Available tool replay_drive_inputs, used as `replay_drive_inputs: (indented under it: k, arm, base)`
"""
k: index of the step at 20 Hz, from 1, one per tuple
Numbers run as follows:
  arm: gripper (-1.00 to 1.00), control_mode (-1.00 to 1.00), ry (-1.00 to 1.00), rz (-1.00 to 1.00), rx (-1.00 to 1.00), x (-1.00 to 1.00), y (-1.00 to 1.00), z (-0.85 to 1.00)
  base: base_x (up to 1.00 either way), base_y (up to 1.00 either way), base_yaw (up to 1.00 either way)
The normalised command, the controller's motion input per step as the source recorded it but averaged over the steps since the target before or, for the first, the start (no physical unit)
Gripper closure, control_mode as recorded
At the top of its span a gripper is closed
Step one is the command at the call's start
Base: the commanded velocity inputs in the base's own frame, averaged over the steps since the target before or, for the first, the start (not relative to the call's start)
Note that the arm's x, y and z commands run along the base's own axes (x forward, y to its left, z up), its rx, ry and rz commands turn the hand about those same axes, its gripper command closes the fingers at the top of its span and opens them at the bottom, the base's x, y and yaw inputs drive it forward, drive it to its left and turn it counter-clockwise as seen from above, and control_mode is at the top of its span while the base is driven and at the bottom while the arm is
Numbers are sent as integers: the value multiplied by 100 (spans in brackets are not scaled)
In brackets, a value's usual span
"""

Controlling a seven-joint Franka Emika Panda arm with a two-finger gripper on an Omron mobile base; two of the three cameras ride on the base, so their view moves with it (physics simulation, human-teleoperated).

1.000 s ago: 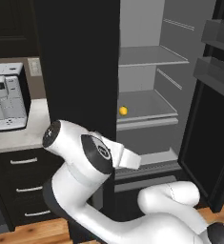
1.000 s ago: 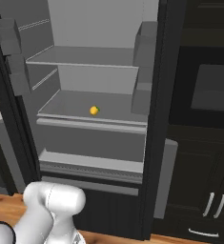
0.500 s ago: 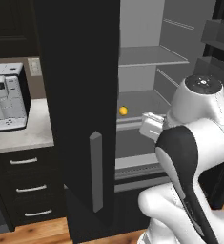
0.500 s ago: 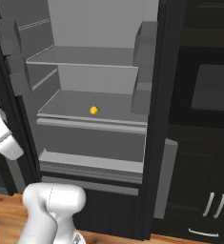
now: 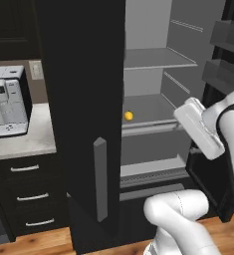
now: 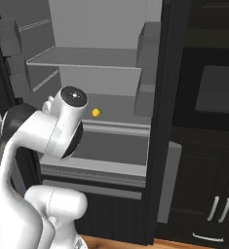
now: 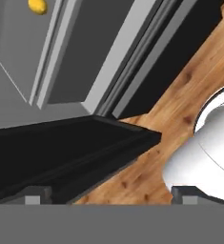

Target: Retrieve a lemon from the fridge and place it on the cutting board with the fish.

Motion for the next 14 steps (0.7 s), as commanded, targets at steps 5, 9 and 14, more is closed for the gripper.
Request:
replay_drive_inputs:
  k: [5,9,14]
  arm:
    - [-100,-100,0,0,37,99,32,-52]
    - [-100,-100,0,0,19,72,54,-54]
    - [-100,-100,0,0,11,59,68,-59]
  base:
    - [0,0,0]
    - [0,0,0]
    - [0,0,0]
